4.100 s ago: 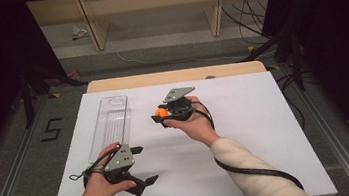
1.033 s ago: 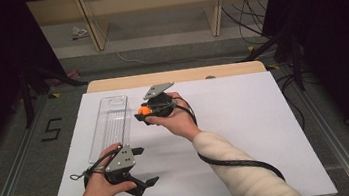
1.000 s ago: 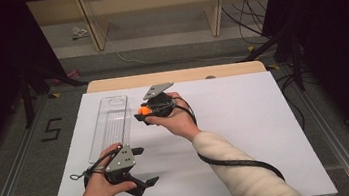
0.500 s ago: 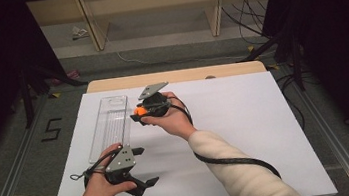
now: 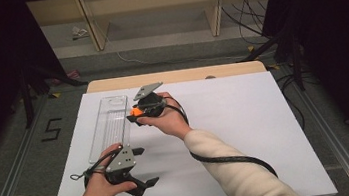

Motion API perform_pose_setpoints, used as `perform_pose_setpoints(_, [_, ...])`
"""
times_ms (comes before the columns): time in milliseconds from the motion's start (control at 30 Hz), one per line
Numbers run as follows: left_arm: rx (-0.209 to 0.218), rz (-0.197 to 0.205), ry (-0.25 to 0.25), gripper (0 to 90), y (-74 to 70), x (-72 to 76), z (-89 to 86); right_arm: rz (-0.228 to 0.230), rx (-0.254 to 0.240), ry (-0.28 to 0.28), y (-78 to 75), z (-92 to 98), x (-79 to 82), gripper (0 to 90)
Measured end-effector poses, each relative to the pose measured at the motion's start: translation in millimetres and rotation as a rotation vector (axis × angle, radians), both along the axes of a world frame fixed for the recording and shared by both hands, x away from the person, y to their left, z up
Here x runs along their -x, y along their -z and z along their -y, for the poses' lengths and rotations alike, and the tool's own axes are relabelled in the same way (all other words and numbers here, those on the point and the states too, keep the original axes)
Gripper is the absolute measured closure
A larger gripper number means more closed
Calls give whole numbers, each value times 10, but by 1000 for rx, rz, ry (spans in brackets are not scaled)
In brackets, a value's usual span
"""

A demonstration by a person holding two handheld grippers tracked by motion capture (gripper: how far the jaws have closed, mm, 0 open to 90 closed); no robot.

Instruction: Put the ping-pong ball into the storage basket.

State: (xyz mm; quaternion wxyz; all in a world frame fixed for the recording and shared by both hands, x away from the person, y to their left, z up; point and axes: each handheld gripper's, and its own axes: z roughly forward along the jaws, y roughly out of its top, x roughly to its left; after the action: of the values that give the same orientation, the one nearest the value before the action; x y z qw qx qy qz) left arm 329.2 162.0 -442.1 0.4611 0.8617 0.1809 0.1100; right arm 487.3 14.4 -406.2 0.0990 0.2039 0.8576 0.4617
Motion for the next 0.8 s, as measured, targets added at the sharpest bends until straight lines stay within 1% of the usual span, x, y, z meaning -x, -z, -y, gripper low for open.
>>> perform_pose_setpoints(800, [-5,-1,4,0,3,7,4,-3,16,-31,-7,-238,-36,516])
